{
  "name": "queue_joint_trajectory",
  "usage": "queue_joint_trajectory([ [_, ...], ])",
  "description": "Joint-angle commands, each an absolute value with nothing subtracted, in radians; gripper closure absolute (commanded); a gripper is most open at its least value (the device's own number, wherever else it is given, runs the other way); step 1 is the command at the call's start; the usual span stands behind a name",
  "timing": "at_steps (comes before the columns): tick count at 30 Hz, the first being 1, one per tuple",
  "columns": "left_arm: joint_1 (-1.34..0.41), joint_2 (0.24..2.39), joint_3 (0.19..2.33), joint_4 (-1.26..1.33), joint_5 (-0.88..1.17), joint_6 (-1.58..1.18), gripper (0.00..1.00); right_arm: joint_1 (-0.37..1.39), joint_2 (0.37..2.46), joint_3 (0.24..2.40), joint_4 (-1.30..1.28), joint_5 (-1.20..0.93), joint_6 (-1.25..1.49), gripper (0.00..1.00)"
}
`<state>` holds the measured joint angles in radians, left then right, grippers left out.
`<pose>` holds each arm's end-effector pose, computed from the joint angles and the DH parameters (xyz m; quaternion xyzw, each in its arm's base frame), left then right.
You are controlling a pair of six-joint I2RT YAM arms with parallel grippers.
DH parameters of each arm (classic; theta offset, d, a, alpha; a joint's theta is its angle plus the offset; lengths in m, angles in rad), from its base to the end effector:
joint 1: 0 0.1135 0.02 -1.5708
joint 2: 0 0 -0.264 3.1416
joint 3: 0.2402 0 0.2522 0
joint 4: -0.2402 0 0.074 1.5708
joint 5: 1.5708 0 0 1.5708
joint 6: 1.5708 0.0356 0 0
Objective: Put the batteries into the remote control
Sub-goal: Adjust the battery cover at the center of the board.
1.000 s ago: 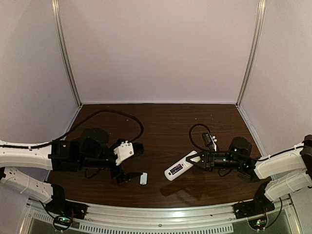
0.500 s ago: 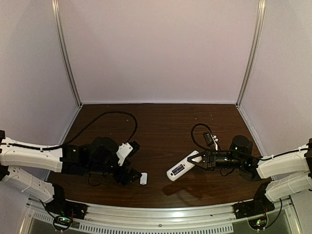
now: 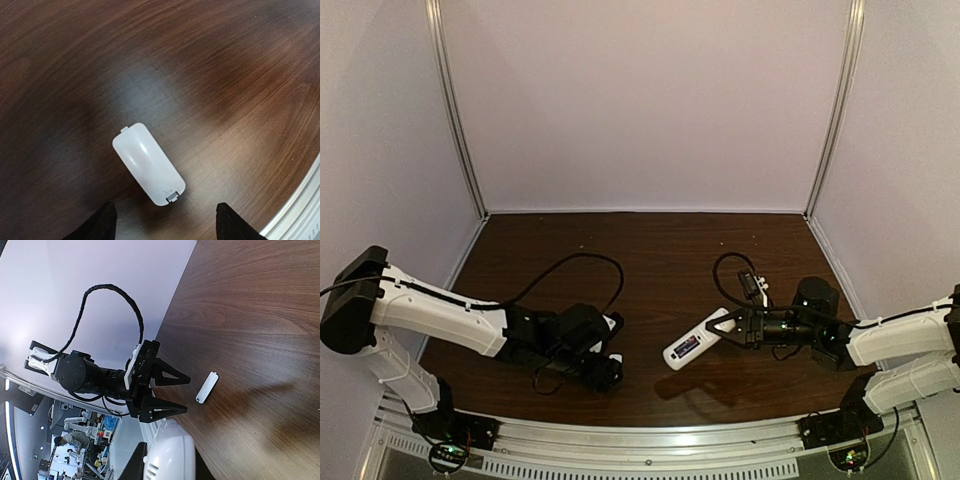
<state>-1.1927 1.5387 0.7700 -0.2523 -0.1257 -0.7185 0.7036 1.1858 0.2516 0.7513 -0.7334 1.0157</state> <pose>0.1099 -0.2646 0.1570 0.2091 0.9377 -0.1864 0.2057 0.1474 0.1563 0.1786 -0.1150 0.7445 0.6322 0.1809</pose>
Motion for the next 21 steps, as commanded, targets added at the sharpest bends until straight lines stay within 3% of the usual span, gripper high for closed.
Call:
queue_joint_trajectory([
  [1,-1.196,1.554,0.799,-0.251,-0.160,-0.773,0.31,0.695,1.156,0.243,0.777,-0.747,0.994,1.00],
  [14,-1.198,1.660,0.855,-0.270,-0.130,-0.754,0.35,0.691,1.142,0.231,0.770,-0.746,0.994,1.00],
  [21,-1.199,1.727,0.899,-0.309,-0.136,-0.749,0.42,0.686,1.135,0.230,0.756,-0.741,0.990,1.00],
])
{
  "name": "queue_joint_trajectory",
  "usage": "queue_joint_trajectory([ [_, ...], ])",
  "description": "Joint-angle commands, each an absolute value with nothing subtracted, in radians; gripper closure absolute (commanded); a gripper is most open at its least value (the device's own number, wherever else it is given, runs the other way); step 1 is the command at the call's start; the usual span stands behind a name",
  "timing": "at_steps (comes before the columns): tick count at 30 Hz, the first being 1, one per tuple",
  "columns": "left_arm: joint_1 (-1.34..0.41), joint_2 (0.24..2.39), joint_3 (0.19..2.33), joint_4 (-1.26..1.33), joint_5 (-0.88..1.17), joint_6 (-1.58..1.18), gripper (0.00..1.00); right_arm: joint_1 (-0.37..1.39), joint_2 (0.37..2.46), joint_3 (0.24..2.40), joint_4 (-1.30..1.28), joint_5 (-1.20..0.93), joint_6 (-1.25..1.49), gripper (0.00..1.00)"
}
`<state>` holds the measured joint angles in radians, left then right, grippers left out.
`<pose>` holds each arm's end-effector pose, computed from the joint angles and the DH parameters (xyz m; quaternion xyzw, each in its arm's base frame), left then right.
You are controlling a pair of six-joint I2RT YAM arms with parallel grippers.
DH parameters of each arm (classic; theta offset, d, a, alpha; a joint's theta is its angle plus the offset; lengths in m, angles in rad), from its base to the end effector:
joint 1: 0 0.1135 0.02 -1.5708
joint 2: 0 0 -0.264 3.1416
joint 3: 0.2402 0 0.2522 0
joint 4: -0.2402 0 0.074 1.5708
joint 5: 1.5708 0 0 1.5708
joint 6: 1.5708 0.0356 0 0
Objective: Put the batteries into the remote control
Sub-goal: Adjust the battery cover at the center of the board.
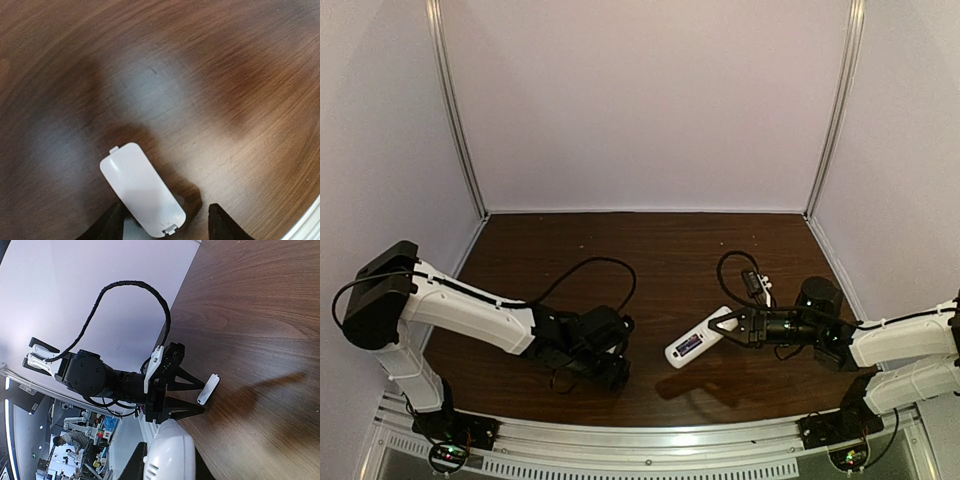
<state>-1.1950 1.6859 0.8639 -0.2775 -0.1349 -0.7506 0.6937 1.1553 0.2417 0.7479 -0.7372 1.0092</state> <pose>0.1185 -0.2872 0.1398 0.1985 0.9498 -0.1556 0.1853 0.1458 0.1524 0.1812 -0.1181 0.7397 0.6346 0.1903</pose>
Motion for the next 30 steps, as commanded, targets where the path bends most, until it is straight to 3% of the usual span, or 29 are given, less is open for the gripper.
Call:
queue_joint_trajectory([
  [1,-1.199,1.733,0.906,-0.320,-0.140,-0.750,0.43,0.684,1.135,0.230,0.756,-0.742,0.989,1.00],
  [11,-1.199,1.759,0.927,-0.401,-0.132,-0.704,0.62,0.672,1.119,0.225,0.738,-0.742,0.984,1.00],
  [22,-1.219,1.716,0.904,-0.344,-0.003,-0.355,0.63,0.666,1.119,0.224,0.738,-0.747,0.984,1.00],
  [30,-1.218,1.741,0.900,-0.358,0.042,-0.325,0.40,0.664,1.119,0.219,0.745,-0.746,0.993,1.00],
])
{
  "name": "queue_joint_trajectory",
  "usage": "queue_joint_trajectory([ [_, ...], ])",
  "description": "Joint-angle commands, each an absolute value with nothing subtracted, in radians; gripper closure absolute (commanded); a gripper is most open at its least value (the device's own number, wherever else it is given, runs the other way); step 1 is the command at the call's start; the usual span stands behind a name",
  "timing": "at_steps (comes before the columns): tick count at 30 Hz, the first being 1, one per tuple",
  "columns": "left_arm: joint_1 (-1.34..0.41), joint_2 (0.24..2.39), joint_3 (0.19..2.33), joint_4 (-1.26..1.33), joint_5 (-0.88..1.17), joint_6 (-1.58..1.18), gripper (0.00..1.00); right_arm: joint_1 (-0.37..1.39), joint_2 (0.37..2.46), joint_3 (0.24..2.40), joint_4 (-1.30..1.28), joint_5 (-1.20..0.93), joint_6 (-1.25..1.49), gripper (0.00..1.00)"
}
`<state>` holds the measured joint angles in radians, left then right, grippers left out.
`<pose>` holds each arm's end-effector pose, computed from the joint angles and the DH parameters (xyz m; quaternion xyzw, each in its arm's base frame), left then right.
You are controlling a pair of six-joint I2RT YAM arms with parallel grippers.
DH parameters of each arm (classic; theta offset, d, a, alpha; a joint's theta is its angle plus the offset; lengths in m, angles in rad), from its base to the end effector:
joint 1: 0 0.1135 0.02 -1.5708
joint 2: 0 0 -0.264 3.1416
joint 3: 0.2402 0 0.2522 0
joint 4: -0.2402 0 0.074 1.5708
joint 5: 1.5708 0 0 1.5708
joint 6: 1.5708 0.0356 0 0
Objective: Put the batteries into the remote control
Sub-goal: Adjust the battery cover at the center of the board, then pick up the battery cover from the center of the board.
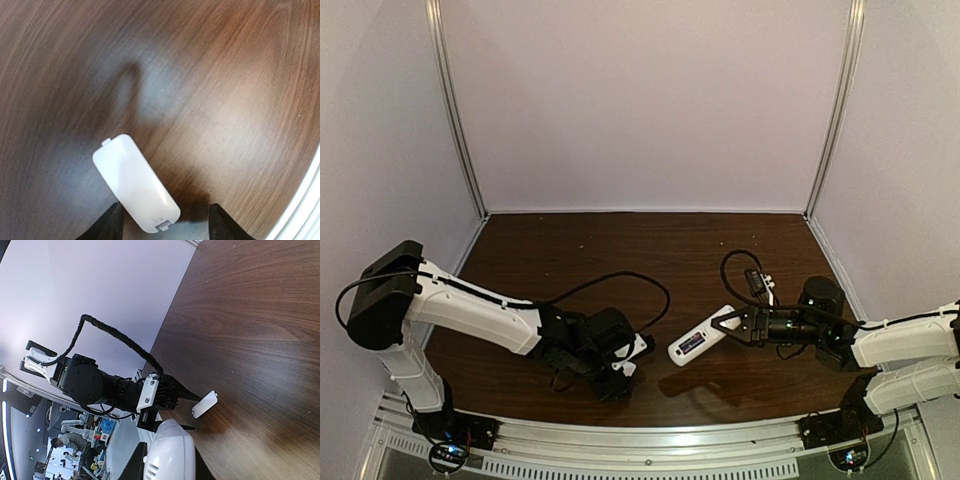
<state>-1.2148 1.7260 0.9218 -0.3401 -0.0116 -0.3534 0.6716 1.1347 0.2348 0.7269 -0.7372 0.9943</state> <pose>0.1117 -0.2991 0.1397 0.4069 0.8886 -0.1454 0.1538 0.1469 0.1473 0.1809 -0.1141 0.7421 0.6296 0.1996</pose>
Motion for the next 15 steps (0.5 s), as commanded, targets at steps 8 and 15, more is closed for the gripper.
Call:
queue_joint_trajectory([
  [8,-1.219,1.771,0.928,-0.371,-0.040,-0.491,0.54,0.658,1.119,0.212,0.753,-0.735,1.007,1.00],
  [15,-1.218,1.776,0.931,-0.416,-0.097,-0.482,0.64,0.652,1.128,0.203,0.759,-0.741,1.008,1.00],
])
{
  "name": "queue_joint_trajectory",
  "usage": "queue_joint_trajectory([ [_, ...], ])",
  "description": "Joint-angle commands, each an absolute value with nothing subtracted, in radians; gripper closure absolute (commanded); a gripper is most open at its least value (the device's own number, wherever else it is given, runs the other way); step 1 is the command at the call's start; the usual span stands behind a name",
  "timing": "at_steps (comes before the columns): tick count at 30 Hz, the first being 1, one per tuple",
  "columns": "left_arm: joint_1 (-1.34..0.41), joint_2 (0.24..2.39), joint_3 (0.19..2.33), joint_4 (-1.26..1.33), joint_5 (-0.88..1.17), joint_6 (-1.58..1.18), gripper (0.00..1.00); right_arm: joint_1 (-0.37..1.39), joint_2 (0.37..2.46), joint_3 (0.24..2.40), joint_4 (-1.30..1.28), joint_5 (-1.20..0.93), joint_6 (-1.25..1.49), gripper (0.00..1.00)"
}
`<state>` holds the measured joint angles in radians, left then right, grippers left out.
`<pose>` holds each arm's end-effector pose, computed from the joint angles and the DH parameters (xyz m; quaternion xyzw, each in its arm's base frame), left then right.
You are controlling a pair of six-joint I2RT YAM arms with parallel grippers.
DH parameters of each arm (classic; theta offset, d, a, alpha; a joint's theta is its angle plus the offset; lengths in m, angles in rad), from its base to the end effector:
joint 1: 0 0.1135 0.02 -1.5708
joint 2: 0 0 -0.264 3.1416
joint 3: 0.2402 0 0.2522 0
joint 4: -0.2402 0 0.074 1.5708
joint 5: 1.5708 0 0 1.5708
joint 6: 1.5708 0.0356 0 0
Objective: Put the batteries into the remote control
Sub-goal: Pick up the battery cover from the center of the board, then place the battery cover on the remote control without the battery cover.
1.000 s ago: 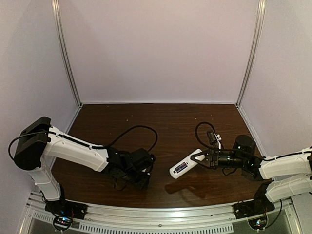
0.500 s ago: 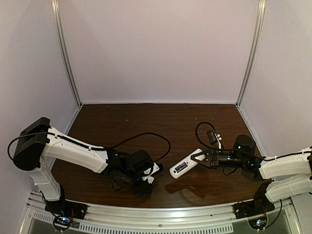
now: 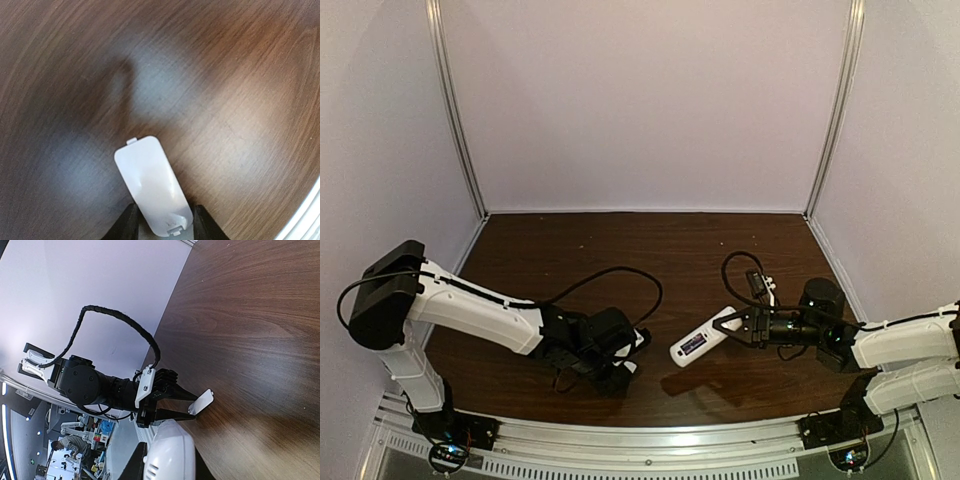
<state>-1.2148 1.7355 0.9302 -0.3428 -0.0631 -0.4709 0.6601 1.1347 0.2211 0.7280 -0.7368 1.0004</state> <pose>0.1141 -0.3003 0.1390 0.3490 0.9128 -0.1360 0.1625 0.1467 0.1442 0.1770 -0.1051 0.7465 0.6267 0.1974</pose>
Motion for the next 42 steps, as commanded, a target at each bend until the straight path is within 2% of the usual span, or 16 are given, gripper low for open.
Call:
queue_joint_trajectory([
  [1,-1.218,1.769,0.936,-0.425,-0.111,-0.469,0.65,0.651,1.131,0.200,0.765,-0.742,1.012,1.00],
  [13,-1.219,1.556,0.976,-0.466,-0.142,-0.186,0.78,0.651,1.212,0.168,0.907,-0.763,1.083,1.00],
  [22,-1.275,1.458,1.095,-0.472,-0.124,-0.040,0.79,0.683,1.307,0.156,1.054,-0.741,1.175,1.00],
  [31,-1.344,1.547,1.216,-0.505,-0.157,0.017,0.79,0.765,1.370,0.155,1.151,-0.637,1.263,1.00],
  [42,-1.354,1.642,1.273,-0.547,-0.170,0.010,0.79,0.826,1.345,0.151,1.095,-0.543,1.278,1.00],
])
